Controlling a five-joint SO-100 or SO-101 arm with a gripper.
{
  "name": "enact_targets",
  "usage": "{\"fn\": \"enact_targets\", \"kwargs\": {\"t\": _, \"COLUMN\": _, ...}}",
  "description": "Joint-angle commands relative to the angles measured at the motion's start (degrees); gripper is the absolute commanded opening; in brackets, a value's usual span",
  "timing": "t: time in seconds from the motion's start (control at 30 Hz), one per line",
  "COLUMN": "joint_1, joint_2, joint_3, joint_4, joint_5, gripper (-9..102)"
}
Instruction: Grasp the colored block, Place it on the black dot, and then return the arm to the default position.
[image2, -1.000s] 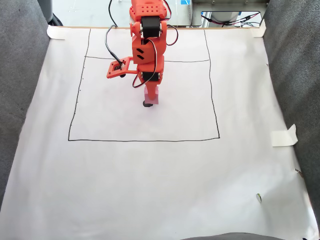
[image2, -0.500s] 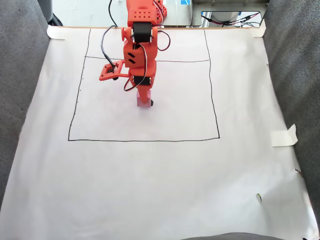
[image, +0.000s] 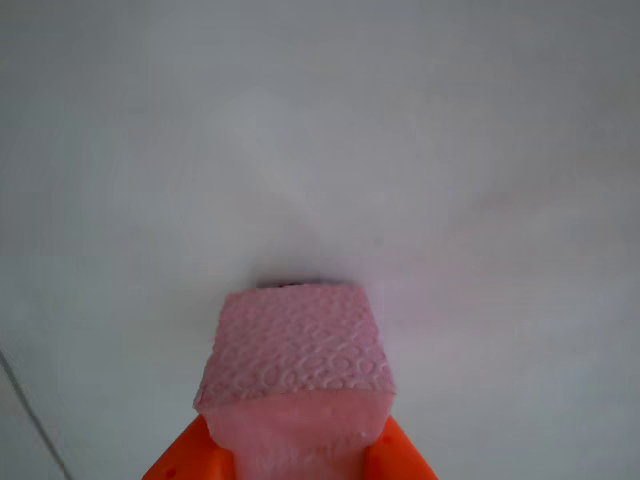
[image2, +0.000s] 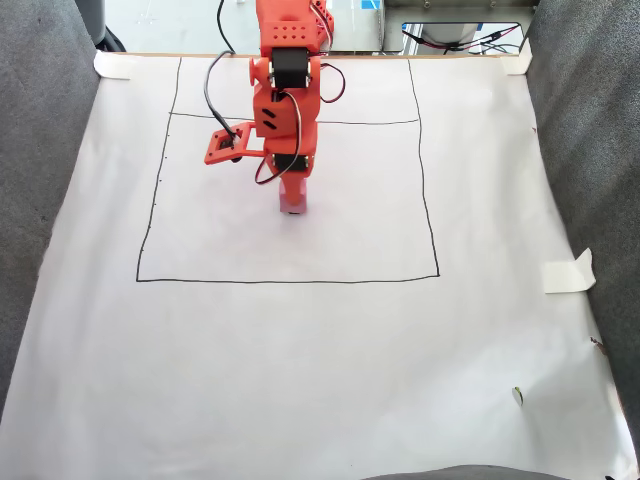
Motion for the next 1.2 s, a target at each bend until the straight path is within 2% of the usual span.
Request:
{"fn": "enact_targets", "kwargs": {"t": 0.0, "joint_1": 0.2, "joint_2": 0.4, "joint_3": -0.3, "joint_4": 0.3, "joint_5": -1.2, "gripper": 0}}
{"fn": "enact_targets", "kwargs": {"t": 0.8, "joint_1": 1.2, "joint_2": -0.3, "joint_3": -0.2, "joint_4": 0.2, "joint_5": -2.2, "gripper": 0}}
{"fn": "enact_targets", "kwargs": {"t": 1.03, "joint_1": 1.2, "joint_2": 0.3, "joint_3": 0.8, "joint_4": 0.3, "joint_5": -2.8, "gripper": 9}}
{"fn": "enact_targets", "kwargs": {"t": 1.17, "joint_1": 1.3, "joint_2": 0.6, "joint_3": 1.0, "joint_4": 0.6, "joint_5": -3.2, "gripper": 19}}
